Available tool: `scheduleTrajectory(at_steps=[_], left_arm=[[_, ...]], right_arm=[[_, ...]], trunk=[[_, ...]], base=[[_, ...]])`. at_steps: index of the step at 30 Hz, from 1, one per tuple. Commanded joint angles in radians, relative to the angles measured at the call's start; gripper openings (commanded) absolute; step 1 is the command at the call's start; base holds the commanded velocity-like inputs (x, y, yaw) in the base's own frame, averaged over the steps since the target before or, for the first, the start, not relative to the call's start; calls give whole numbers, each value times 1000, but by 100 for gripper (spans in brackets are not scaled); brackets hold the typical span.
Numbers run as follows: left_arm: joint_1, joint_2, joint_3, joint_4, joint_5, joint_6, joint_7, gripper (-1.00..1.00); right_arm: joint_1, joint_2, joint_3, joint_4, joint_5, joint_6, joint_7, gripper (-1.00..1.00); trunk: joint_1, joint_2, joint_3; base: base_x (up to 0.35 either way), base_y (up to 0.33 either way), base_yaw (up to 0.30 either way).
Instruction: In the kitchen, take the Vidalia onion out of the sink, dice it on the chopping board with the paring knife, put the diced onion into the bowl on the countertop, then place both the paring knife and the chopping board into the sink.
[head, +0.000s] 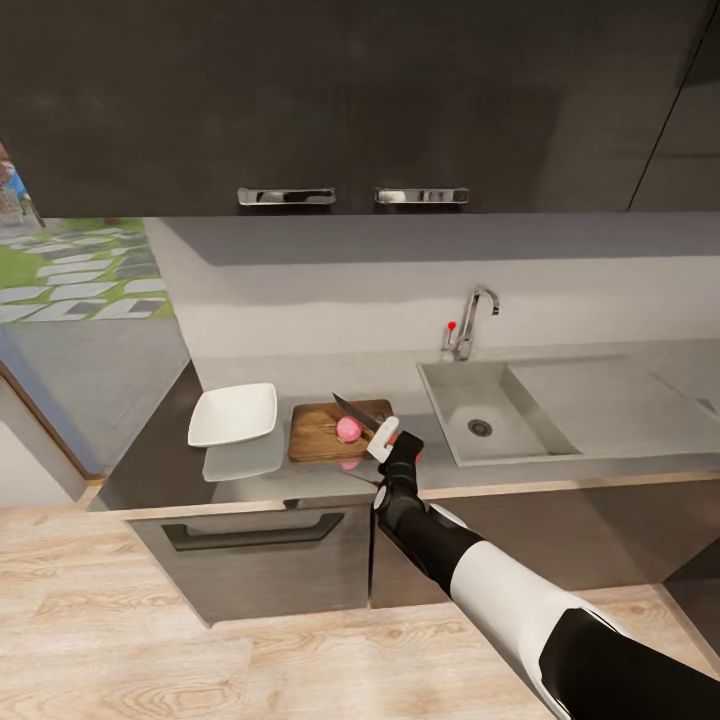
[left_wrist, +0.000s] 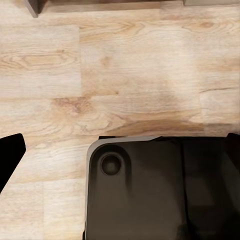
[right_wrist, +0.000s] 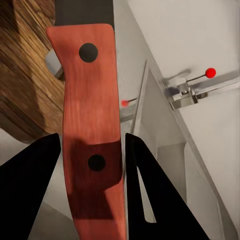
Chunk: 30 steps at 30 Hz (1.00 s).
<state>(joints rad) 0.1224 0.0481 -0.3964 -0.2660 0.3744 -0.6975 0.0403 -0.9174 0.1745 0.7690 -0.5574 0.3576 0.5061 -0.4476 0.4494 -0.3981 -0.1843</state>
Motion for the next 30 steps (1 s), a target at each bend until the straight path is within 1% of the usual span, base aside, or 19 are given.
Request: scheduleTrajectory(at_steps=[1,4,9,12,26,30], left_arm=[[0,1,-8,-2,8,-1,4,100],[0,1,-8,-2,8,-1,4,100],[0,1,-8,-2,8,1,4,100],[0,1,-8,-2,8,1,4,100],[0,1,-7,-2,8,1,4,100],[0,0,-7,0,8,1,4,100]], right_arm=[[-1,0,5,1,4,8,-3,-100],[-1,0,8,16,4,8,-3,-100],[-1,0,42,31,4,8,-3,-100],[-1,0,52,32,4,8,-2,-100],[-1,0,56,33,4,8,12,-100],[-1,0,56,33,4,8,12,-100]], trunk=[[1,-2,-2],[1,-2,-2],[1,-2,-2],[1,-2,-2],[1,-2,-2],[1,-2,-2]], base=[[0,0,0],[0,0,0],[0,0,0],[0,0,0],[1,0,0],[124,0,0]])
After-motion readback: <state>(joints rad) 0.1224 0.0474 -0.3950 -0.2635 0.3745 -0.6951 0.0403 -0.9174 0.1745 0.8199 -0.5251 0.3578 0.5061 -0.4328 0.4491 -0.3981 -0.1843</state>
